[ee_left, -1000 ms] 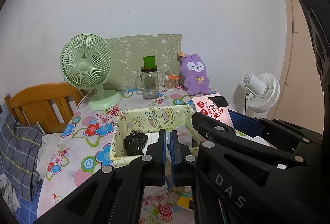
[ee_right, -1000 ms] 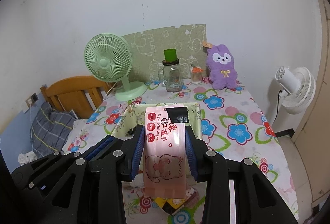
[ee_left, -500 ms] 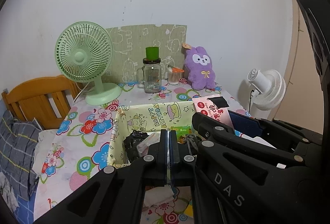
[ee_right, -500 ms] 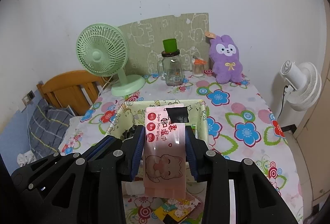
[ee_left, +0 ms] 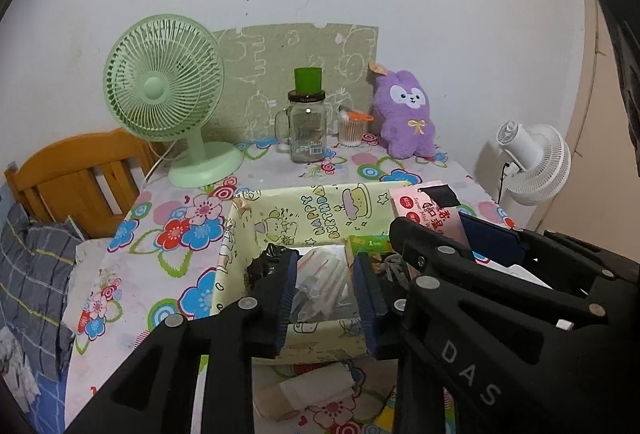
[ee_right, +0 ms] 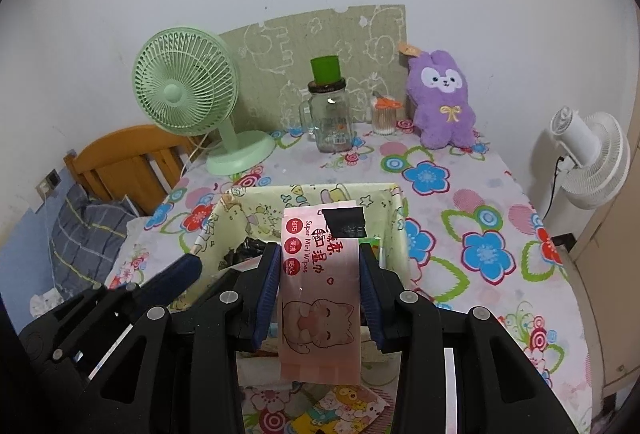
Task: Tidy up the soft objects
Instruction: 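Lower the clear bag and pink pack into the box and open both grippers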
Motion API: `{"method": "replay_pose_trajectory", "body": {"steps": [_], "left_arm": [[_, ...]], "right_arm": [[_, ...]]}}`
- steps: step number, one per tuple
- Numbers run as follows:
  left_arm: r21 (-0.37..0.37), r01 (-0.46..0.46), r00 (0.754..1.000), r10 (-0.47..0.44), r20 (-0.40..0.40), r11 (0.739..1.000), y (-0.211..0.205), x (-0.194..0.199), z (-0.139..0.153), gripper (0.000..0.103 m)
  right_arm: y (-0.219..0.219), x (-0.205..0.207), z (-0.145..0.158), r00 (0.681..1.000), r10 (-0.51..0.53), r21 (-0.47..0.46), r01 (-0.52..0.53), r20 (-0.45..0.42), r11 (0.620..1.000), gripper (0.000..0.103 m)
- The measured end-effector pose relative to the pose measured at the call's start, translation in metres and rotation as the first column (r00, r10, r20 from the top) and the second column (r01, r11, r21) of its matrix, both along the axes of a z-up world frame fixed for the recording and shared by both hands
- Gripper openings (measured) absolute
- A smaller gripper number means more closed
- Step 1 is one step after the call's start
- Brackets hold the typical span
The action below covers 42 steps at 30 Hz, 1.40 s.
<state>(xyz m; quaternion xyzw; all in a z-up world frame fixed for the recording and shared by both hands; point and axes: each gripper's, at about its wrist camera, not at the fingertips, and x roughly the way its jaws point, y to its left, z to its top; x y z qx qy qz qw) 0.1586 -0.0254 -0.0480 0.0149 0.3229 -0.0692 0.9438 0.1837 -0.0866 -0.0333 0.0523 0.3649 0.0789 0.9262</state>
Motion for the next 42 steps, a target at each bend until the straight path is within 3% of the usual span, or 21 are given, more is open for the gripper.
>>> {"method": "replay_pose_trajectory", "body": {"steps": [5,12,14,22,32,34,38,42], "left_arm": [[0.001,-0.020,0.999,0.020,-0.027,1.000,0.005,0.012,-0.007,0.052],[-0.005,-0.039,0.997,0.039,-0.061,0.999,0.011,0.029,-0.017,0.055],[-0.008,-0.036,0.997,0.035,-0.069,0.999,0.012,0.033,-0.019,0.061],[0.010,-0.038,0.995,0.038,-0.089,0.999,0.012,0.050,-0.026,0.067],[0.004,-0.051,0.993,0.051,-0.109,0.999,0.015,0.063,-0.035,0.068],[0.003,-0.052,0.992,0.052,-0.113,0.999,0.017,0.064,-0.037,0.068],[-0.001,-0.053,0.992,0.052,-0.116,0.999,0.018,0.065,-0.038,0.069],[0.007,-0.053,0.992,0.054,-0.118,0.999,0.017,0.064,-0.039,0.070]], "right_arm": [[0.003,0.010,-0.007,1.000,0.004,-0.002,-0.004,-0.014,1.000,0.041],[0.008,0.025,-0.017,0.999,0.012,-0.013,-0.012,-0.030,1.000,0.041],[0.008,0.030,-0.020,0.999,0.015,-0.007,-0.015,-0.036,1.000,0.041],[0.009,0.047,-0.030,0.999,0.007,0.004,-0.007,-0.047,1.000,0.041],[0.010,0.063,-0.042,0.999,0.015,0.035,-0.013,-0.052,0.999,0.043],[0.012,0.066,-0.044,0.998,0.029,0.033,-0.027,-0.060,0.999,0.048],[0.013,0.065,-0.046,0.998,0.025,0.049,-0.022,-0.055,0.999,0.069],[0.011,0.065,-0.047,0.998,0.016,0.057,-0.012,-0.062,0.998,0.073]]}}
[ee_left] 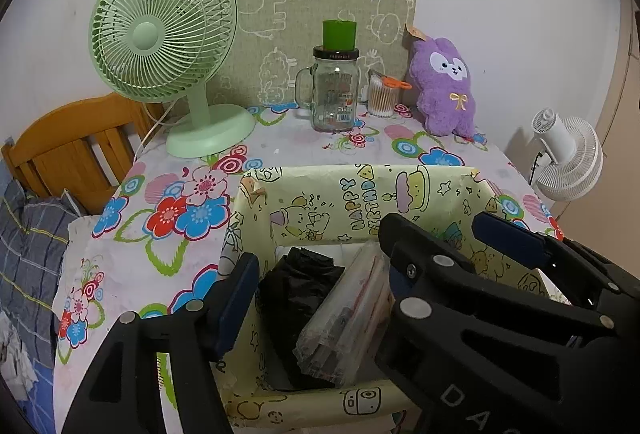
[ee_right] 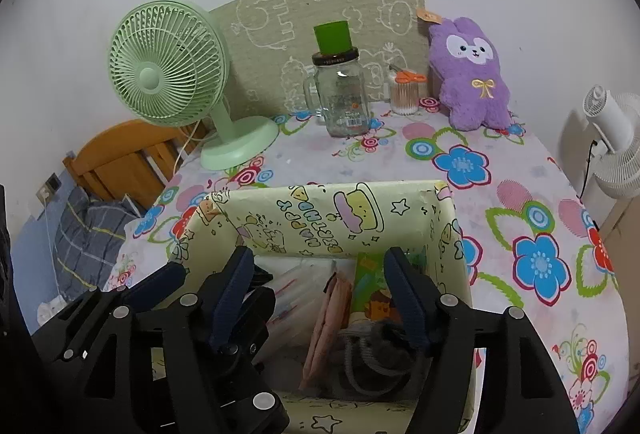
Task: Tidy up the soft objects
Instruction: 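Lower the clear bag and pink pack into the box and open both grippers, then withdraw both grippers from the box toward the remaining items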
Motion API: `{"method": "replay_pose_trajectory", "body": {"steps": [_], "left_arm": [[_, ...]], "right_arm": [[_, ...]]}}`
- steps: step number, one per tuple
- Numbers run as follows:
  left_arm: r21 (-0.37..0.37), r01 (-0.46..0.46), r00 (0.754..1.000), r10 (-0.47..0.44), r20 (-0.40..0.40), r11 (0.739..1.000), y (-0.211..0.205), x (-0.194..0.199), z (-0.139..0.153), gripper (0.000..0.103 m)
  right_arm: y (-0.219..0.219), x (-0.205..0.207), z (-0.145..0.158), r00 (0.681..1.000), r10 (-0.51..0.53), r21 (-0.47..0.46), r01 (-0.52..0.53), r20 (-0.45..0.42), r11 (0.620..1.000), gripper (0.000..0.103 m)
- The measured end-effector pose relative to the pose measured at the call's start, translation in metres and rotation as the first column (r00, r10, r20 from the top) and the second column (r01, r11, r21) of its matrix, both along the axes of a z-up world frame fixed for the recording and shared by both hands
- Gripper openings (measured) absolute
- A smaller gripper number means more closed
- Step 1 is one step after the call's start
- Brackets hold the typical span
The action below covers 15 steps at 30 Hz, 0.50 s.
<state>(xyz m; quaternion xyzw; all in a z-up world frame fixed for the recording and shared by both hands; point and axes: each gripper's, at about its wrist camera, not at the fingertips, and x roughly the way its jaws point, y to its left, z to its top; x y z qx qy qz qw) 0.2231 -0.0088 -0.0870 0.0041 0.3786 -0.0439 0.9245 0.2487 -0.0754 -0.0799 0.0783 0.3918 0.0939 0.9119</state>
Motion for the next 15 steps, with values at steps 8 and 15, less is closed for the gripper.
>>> {"method": "replay_pose_trajectory", "body": {"steps": [8,15], "left_arm": [[0.010,-0.008,1.000,0.008,0.019,1.000,-0.001,-0.006,0.005,0.080],[0.010,-0.011,0.999,0.011,0.039,1.000,-0.001,-0.017,0.014,0.084]], "right_arm": [[-0.003,-0.007,0.005,1.000,-0.011,-0.001,0.011,0.004,1.000,0.079],[-0.006,-0.018,0.015,1.000,-0.012,-0.002,0.012,0.019,1.000,0.084]]}}
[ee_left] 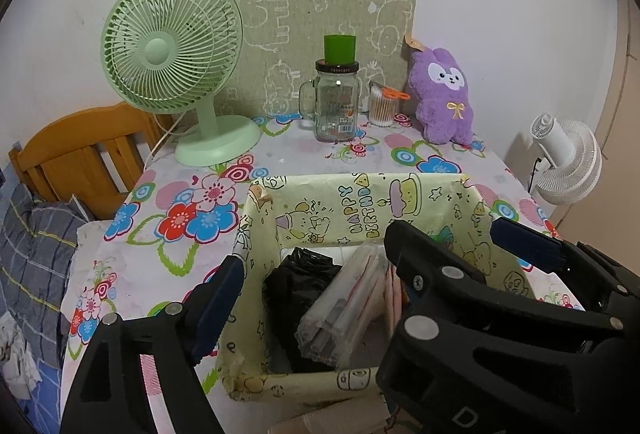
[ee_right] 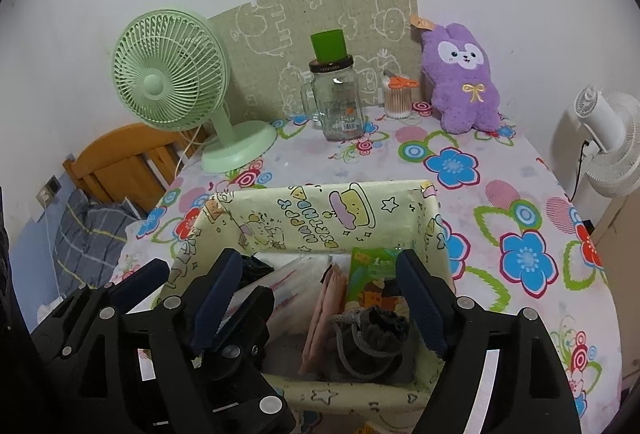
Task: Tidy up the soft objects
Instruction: 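Withdraw both grippers from the box toward the remaining items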
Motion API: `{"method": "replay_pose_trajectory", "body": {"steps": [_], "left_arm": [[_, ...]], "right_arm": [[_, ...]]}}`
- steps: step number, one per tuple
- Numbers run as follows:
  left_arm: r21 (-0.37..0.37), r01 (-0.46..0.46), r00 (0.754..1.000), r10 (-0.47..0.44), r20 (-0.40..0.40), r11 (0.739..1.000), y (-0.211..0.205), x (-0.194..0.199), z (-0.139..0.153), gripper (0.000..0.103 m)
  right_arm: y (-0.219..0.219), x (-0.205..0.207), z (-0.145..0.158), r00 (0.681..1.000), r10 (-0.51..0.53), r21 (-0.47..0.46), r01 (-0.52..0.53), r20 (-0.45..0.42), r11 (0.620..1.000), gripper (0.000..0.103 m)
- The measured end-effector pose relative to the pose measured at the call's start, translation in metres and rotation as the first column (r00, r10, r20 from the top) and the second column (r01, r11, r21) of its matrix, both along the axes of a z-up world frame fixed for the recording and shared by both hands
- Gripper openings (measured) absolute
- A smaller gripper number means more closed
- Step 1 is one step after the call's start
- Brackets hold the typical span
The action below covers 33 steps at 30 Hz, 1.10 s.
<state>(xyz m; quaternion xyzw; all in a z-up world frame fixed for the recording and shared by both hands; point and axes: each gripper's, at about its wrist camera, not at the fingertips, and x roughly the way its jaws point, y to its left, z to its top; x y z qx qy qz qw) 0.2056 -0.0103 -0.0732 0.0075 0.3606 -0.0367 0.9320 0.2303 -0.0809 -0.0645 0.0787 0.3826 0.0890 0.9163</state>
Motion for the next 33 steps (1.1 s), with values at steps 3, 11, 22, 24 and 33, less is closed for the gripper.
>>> {"method": "replay_pose_trajectory", "body": {"steps": [3,11,22,24,33], "left_arm": [[0.000,0.001,1.000,-0.001,0.012,1.000,0.000,-0.006,0.004,0.085],[-0.003,0.007,0.999,-0.007,0.049,1.000,-0.004,-0.024,0.018,0.086],[-0.019,0.024,0.996,-0.023,0.091,1.000,-0.008,-0.050,0.038,0.090],[-0.024,0.027,0.995,-0.025,0.096,0.999,-0.008,-0.055,0.040,0.091],[-0.021,0.034,0.991,-0.031,0.133,0.999,-0.011,-0.080,0.051,0.092]], "right_arm": [[-0.002,-0.006,0.005,1.000,-0.002,0.004,0.002,0.008,1.000,0.087],[-0.004,-0.025,0.022,0.999,-0.003,-0.012,0.004,0.046,1.000,0.088],[-0.009,-0.057,0.047,0.993,-0.012,-0.025,0.015,0.116,1.000,0.093],[-0.011,-0.062,0.050,0.992,-0.013,-0.027,0.017,0.126,1.000,0.093],[-0.013,-0.090,0.063,0.987,-0.016,-0.038,0.022,0.163,0.999,0.094]]}}
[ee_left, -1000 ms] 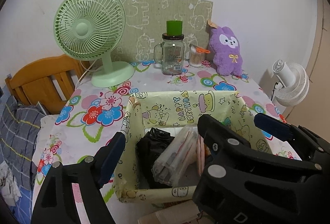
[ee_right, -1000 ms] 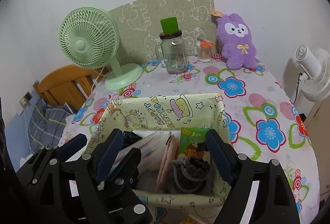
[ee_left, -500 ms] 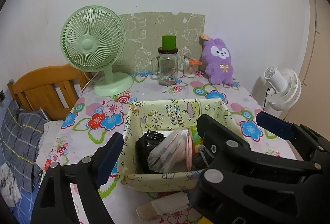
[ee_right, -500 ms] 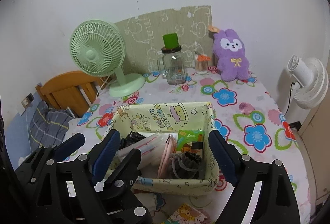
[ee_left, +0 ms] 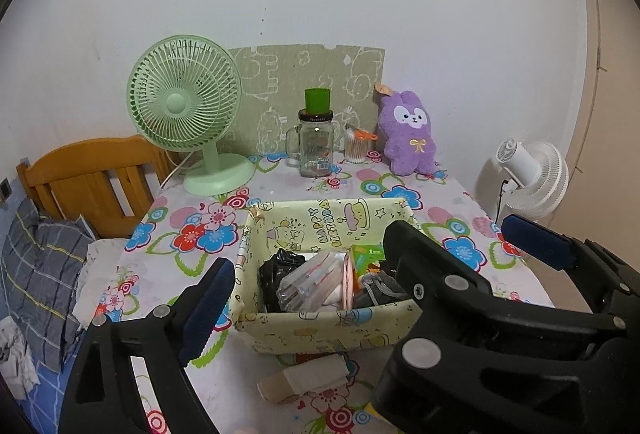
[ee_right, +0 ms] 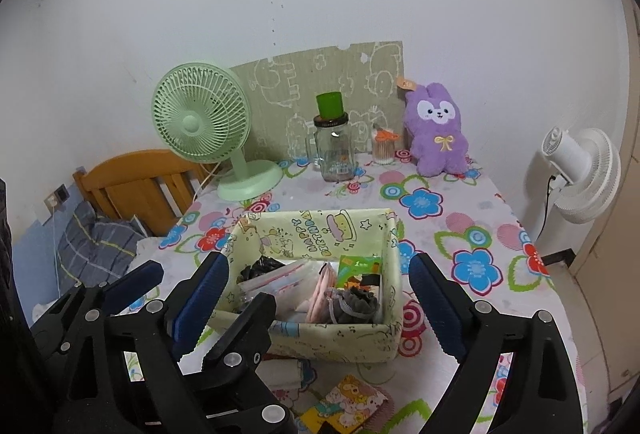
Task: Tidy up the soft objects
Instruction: 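Withdraw both grippers from the box toward the remaining items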
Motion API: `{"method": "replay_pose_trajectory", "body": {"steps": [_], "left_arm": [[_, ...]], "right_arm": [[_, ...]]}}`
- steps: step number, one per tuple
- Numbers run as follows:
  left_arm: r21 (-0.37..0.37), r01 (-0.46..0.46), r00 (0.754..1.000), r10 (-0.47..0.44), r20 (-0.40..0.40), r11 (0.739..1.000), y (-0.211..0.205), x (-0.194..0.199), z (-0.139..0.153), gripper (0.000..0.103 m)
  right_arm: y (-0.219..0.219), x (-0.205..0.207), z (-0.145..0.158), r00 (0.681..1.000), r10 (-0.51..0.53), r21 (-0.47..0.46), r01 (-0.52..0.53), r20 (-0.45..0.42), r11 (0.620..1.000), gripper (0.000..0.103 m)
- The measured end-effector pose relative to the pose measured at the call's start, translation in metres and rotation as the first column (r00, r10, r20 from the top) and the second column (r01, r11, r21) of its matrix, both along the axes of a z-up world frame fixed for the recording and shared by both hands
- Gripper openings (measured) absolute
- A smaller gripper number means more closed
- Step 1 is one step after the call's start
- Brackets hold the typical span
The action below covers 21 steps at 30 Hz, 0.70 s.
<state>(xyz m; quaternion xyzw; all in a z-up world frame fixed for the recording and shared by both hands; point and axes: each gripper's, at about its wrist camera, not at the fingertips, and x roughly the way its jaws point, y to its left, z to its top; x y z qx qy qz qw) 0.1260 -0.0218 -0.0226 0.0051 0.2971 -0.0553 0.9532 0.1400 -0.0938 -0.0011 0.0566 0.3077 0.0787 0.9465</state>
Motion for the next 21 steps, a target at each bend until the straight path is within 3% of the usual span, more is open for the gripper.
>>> {"method": "replay_pose_trajectory", "body": {"steps": [21], "left_arm": [[-0.009,0.015,0.999,-0.015,0.049,1.000,-0.001,-0.046,0.002,0.093]], "right_arm": [[0.000,-0.049,0.009,0.999,-0.009,-0.041,0.010,0.031,0.999,0.094]]}}
